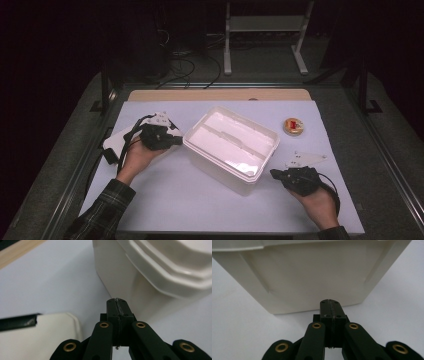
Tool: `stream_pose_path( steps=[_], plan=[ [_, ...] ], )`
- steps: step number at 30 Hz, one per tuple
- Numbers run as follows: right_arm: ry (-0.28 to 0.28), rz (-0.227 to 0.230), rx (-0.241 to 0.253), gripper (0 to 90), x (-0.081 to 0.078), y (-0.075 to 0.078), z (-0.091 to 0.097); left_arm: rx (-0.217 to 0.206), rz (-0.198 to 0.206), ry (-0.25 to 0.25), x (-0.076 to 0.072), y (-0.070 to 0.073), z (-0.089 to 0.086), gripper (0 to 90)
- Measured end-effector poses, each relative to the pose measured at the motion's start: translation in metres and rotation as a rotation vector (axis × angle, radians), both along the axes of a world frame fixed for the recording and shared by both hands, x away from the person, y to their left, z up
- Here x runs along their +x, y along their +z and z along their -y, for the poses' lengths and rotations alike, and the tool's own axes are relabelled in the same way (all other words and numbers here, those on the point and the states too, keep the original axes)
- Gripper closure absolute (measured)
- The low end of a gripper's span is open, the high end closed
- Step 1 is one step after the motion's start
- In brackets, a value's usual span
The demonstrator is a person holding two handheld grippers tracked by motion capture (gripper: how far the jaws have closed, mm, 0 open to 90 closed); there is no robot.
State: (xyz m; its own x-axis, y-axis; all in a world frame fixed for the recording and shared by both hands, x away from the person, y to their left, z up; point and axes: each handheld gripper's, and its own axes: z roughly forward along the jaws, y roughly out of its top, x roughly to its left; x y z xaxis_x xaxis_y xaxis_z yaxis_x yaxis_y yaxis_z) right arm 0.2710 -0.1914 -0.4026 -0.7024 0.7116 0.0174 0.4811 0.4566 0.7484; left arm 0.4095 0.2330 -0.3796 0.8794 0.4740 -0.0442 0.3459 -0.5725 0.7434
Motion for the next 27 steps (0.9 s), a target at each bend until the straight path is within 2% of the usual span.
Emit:
stream_pose_path(
  steps=[3,8,14,15,17,19,21,25,27],
  plan=[
    [0.011,0.011,-0.002,89.7,0.002,0.002,-0.002,-0.02,-0.009,-0.014,0.01,-0.001,0.006,89.8],
    [0.018,0.017,-0.002,89.7,0.005,0.004,-0.004,-0.024,-0.013,-0.036,0.016,-0.004,0.015,89.8],
    [0.03,0.034,0.001,89.8,0.008,0.007,-0.008,-0.029,-0.019,-0.058,0.017,-0.007,0.022,89.7],
    [0.036,0.043,0.002,89.8,0.009,0.008,-0.01,-0.045,-0.026,-0.063,0.017,-0.007,0.021,89.7],
    [0.039,0.044,0.004,89.7,0.01,0.008,-0.011,-0.049,-0.028,-0.067,0.017,-0.007,0.021,89.8],
    [0.039,0.049,-0.01,89.7,0.011,0.009,-0.012,-0.044,-0.025,-0.071,0.017,-0.006,0.021,89.8],
    [0.04,0.046,0.007,89.8,0.011,0.009,-0.01,-0.042,-0.023,-0.072,0.017,-0.006,0.021,89.8],
    [0.039,0.049,0.004,89.8,0.011,0.009,-0.01,-0.03,-0.021,-0.09,0.014,-0.005,0.022,89.8],
    [0.043,0.044,0.016,89.8,0.012,0.008,-0.009,-0.01,-0.01,-0.09,0.01,-0.003,0.021,89.9]
  ],
)
